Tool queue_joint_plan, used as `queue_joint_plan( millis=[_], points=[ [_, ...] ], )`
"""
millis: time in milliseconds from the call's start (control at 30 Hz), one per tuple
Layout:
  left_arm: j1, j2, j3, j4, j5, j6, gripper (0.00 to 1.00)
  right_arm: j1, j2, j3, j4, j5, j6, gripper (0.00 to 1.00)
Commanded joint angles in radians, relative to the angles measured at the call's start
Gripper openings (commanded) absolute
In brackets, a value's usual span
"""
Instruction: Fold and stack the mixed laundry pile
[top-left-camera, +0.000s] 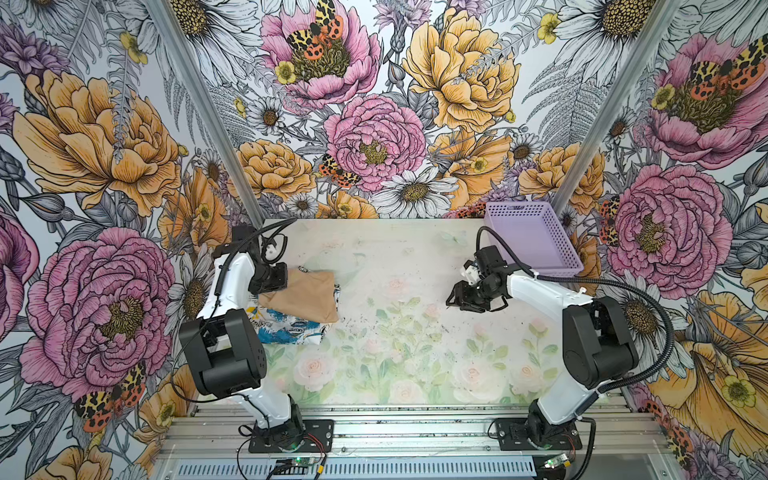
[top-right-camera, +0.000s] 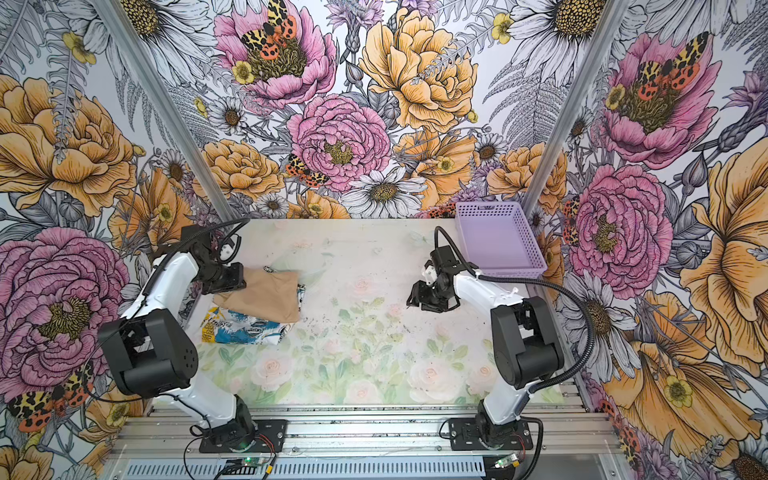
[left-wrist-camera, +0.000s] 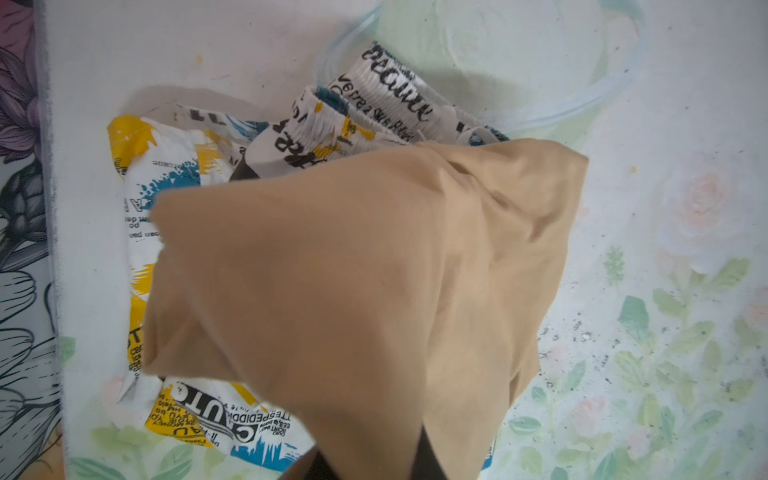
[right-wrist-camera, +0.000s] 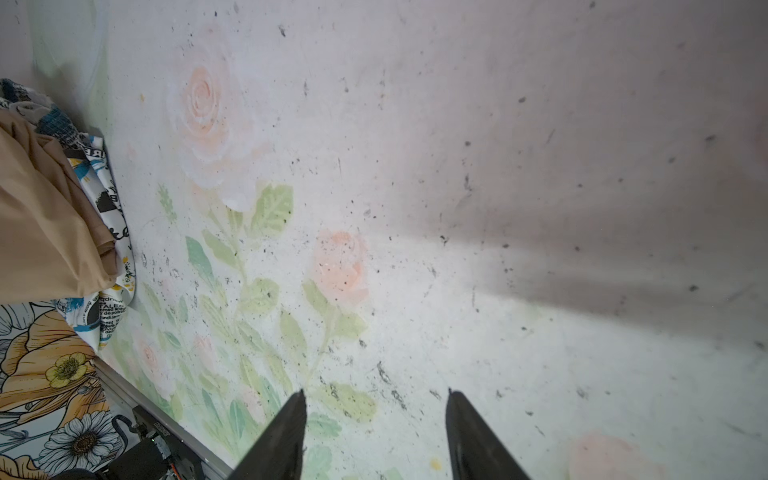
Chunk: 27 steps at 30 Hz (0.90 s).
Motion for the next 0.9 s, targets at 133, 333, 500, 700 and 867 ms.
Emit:
queue_joint_plan(
  millis=[133, 333, 500, 700, 867],
  points=[
    [-0.059, 0.081, 0.015, 0.059, -0.422, -0.02, 0.23, -0.006, 0.006, -0.003, -0.003, -0.011, -0.023, 0.56],
    [-0.077, 0.011, -0.022, 0.13, -0.558, -0.051, 0.77, -0.006, -0.016, -0.017, -0.001, 0.005, -0.017, 0.57],
    [-0.071, -0.071, -0.057, 0.173, -0.539, -0.069, 0.99, -0.008, -0.029, -0.014, 0.002, 0.022, -0.015, 0.57],
    [-0.073, -0.251, -0.226, 0.33, -0.347, -0.149, 0.99, -0.016, -0.056, 0.009, 0.007, 0.084, -0.034, 0.59],
    [-0.167, -0.486, -0.436, 0.518, -0.317, -0.186, 0.99, -0.032, -0.111, -0.005, 0.067, 0.188, -0.07, 0.66]
  ],
)
